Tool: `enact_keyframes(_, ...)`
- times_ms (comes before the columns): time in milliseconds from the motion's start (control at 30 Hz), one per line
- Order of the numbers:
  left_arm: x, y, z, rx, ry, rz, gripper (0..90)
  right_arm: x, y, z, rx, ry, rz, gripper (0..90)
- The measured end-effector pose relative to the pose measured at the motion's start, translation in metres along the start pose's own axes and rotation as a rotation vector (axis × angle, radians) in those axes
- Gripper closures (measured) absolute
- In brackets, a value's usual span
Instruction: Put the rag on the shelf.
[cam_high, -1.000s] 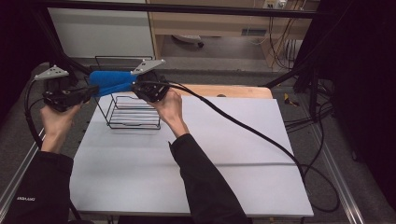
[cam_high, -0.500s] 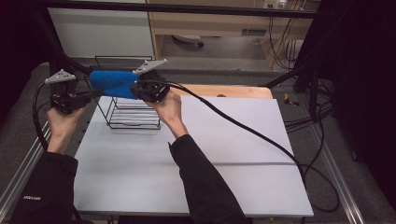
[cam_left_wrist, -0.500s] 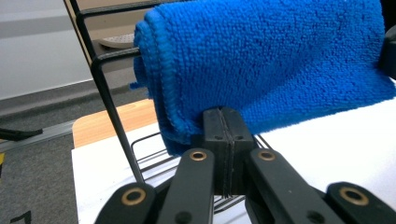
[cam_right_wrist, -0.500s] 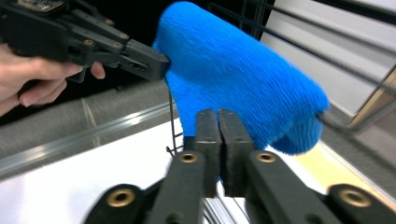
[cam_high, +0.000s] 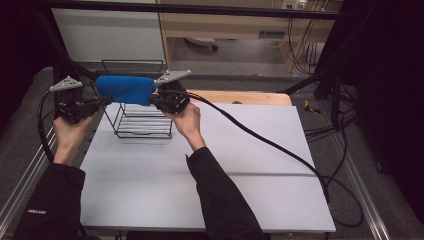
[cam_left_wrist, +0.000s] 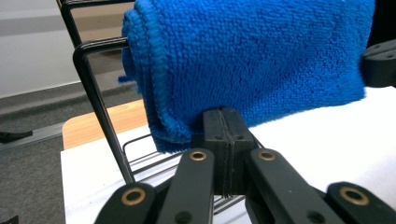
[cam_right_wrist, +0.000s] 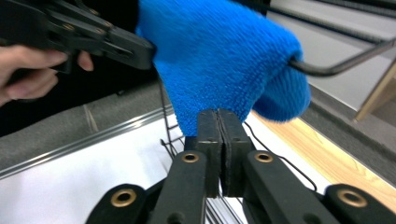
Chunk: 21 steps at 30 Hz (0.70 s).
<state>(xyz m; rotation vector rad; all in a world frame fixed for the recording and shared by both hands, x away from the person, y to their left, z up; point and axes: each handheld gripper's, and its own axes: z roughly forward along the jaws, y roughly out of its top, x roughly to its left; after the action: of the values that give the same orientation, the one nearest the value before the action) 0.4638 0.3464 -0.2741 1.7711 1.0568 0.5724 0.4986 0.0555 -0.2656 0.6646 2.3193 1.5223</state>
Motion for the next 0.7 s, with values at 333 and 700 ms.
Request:
enact_keyframes(333, -0.010, -0.016, -0.016, 0.021, -0.018, 0.021, 71.5, 0.005, -0.004, -0.040, -0.027, -0.001, 0.009, 54.7)
enact_keyframes(700, -0.035, -0.049, -0.006, 0.047, -0.085, 0.017, 33.2, -0.019, -0.038, -0.087, 0.017, -0.034, 0.084, 19.4)
